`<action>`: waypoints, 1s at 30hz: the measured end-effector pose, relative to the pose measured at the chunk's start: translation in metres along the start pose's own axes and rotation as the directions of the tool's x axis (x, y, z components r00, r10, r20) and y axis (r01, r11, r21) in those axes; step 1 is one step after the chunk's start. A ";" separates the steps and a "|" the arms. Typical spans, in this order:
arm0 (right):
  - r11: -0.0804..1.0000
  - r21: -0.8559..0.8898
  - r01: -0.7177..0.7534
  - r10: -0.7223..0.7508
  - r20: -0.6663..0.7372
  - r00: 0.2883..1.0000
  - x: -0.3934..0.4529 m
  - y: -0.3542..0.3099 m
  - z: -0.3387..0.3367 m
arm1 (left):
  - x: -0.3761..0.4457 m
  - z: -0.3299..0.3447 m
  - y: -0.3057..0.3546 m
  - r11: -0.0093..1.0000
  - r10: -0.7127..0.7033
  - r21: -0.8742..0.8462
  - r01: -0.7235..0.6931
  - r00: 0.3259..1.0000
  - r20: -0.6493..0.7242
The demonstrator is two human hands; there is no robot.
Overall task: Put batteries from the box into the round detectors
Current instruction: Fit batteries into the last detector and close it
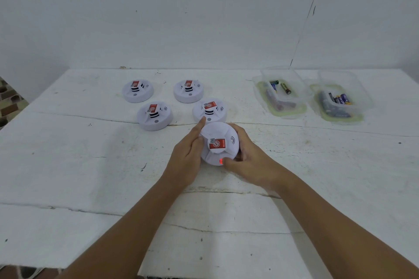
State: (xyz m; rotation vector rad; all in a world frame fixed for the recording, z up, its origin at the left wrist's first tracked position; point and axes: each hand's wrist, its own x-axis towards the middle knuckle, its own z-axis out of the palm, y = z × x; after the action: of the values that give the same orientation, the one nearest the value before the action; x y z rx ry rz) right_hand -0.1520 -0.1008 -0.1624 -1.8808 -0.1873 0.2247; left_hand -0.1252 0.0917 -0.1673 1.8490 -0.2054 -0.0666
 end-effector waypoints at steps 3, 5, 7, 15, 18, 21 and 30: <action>1.000 0.010 -0.005 0.005 -0.001 1.000 -0.001 0.000 0.000 | 0.000 0.000 0.000 1.000 0.000 0.000 0.000 1.000 0.001; 1.000 0.012 -0.007 0.007 -0.003 1.000 -0.001 0.000 0.001 | 0.000 0.000 -0.001 1.000 -0.001 0.001 0.001 1.000 0.000; 1.000 0.013 -0.007 0.007 -0.003 1.000 -0.001 -0.001 0.001 | 0.000 0.000 -0.002 1.000 -0.003 0.003 0.003 1.000 -0.004; 0.999 0.034 -0.027 0.027 0.007 1.000 -0.003 -0.005 0.000 | 0.001 0.001 -0.001 1.000 -0.014 -0.012 0.014 1.000 0.000; 0.999 0.043 -0.034 0.033 0.009 0.999 -0.004 -0.006 0.000 | 0.001 0.001 -0.001 1.000 -0.012 -0.003 0.012 1.000 0.002; 0.998 0.044 -0.040 0.040 0.008 0.999 -0.005 -0.008 0.000 | 0.001 0.001 -0.001 1.000 -0.015 -0.003 0.015 1.000 0.001; 0.997 0.036 -0.067 0.067 0.000 0.998 -0.004 -0.007 0.001 | 0.000 0.001 0.001 1.000 -0.021 -0.013 0.021 1.000 0.002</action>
State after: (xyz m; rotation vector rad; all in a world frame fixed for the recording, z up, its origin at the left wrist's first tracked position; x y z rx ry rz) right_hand -0.1566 -0.0992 -0.1556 -1.8529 -0.1188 0.2706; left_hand -0.1252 0.0905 -0.1666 1.8385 -0.1861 -0.0841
